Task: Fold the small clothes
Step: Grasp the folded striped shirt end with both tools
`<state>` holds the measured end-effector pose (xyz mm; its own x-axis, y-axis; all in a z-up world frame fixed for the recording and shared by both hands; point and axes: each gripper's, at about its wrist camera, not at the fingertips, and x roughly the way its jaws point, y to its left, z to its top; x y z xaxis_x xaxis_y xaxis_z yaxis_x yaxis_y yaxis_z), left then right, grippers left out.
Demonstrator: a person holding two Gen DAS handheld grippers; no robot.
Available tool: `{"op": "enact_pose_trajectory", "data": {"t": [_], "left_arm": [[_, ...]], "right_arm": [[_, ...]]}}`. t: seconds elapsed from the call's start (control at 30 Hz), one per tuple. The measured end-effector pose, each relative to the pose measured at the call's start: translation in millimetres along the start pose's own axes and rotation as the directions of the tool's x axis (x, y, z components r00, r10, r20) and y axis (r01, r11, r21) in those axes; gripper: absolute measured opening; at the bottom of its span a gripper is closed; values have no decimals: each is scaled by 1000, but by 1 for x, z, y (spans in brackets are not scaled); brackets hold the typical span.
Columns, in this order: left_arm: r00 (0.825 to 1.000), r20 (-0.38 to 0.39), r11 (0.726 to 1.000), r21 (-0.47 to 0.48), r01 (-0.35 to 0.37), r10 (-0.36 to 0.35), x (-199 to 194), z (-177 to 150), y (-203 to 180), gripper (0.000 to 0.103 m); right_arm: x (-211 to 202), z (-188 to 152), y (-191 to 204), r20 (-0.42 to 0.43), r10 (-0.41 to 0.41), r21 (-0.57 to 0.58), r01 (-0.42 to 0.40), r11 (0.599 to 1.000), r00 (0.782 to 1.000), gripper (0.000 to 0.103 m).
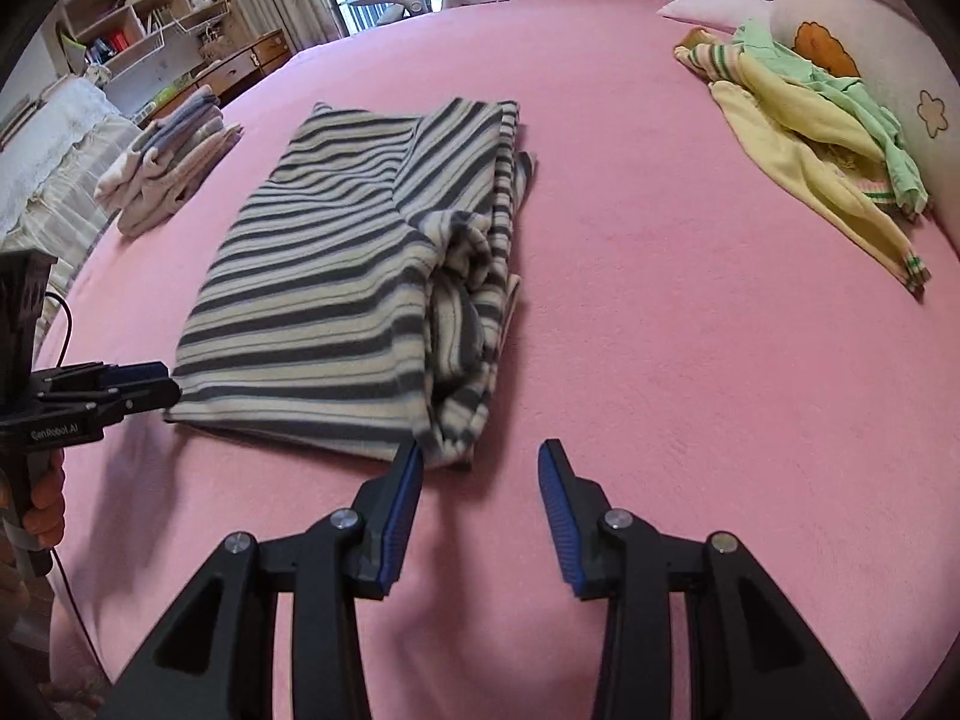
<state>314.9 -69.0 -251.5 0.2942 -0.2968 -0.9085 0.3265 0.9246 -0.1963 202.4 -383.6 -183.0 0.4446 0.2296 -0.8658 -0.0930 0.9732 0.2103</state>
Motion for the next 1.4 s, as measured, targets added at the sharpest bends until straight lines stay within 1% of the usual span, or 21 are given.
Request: {"op": "enact_pose_trajectory", "data": {"t": [0.07, 0.17, 0.23, 0.27, 0.3, 0.4, 0.43, 0.47, 0.5, 0.57, 0.63, 0.73, 0.83, 0.93, 1.03, 1.07, 1.17, 1.23, 1.3, 1.4], "left_arm": [[1000, 3, 1000, 9, 1, -1, -10, -1, 0, 47], [1000, 30, 1000, 9, 2, -2, -28, 3, 2, 47], [999, 49, 1000, -6, 9, -9, -35, 9, 4, 54], [998, 65, 1000, -17, 15, -14, -38, 12, 5, 59], [997, 78, 1000, -24, 21, -19, -40, 17, 6, 63], [993, 114, 999, -12, 38, -36, -42, 29, 9, 67], [991, 126, 999, 1, 39, -39, -41, 34, 9, 67], [990, 137, 999, 18, 38, -40, -40, 39, 9, 70], [988, 147, 999, 37, 36, -41, -38, 45, 9, 76], [984, 171, 998, 59, 36, -45, -34, 54, 12, 80], [982, 180, 997, 61, 51, -61, -27, 64, 17, 80], [983, 166, 996, 32, 78, -82, -17, 75, 27, 80], [986, 149, 998, -4, 70, -69, -8, 84, 33, 80], [988, 137, 996, -44, 75, -69, 4, 93, 39, 80], [989, 111, 990, -97, 105, -94, 22, 102, 43, 80], [989, 94, 986, -110, 126, -116, 29, 105, 43, 80], [984, 63, 970, -167, 177, -169, 49, 114, 46, 80], [980, 60, 959, -204, 197, -189, 60, 121, 48, 80], [977, 63, 952, -223, 210, -201, 69, 128, 50, 80], [977, 64, 948, -234, 214, -205, 81, 139, 49, 80]], "right_arm": [[-8, 3, -1, -1, 32, 17, -32, 999, 999, 41], [-17, 11, 0, 11, 59, 42, -59, 997, 998, 49], [-21, 17, 4, 28, 66, 48, -67, 997, 997, 51], [-24, 20, 8, 38, 63, 45, -65, 997, 997, 53], [-26, 22, 12, 48, 57, 40, -58, 997, 997, 56], [-28, 30, 23, 77, 28, 9, -29, 1000, 997, 62], [-26, 34, 26, 84, 10, -7, -10, 1000, 996, 63], [-22, 38, 30, 88, -15, -26, 18, 1000, 996, 64], [-17, 43, 32, 90, -45, -39, 48, 998, 995, 64], [-7, 52, 33, 89, -76, -35, 79, 996, 993, 64], [1, 58, 30, 89, -66, -4, 67, 998, 994, 64], [11, 66, 25, 97, -47, 66, 41, 997, 994, 64], [25, 72, 21, 59, -35, 106, 28, 994, 998, 64], [45, 76, 15, -17, 9, 123, -7, 992, 1000, 64], [56, 78, 7, -51, 70, 152, -62, 987, 996, 64], [61, 80, 2, -65, 108, 170, -96, 981, 992, 65], [69, 83, -8, -83, 163, 217, -141, 966, 983, 71], [75, 83, -13, -104, 204, 243, -174, 954, 973, 73], [82, 82, -17, -125, 232, 258, -194, 947, 965, 79], [91, 79, -23, -135, 288, 289, -241, 926, 948, 84]]}}
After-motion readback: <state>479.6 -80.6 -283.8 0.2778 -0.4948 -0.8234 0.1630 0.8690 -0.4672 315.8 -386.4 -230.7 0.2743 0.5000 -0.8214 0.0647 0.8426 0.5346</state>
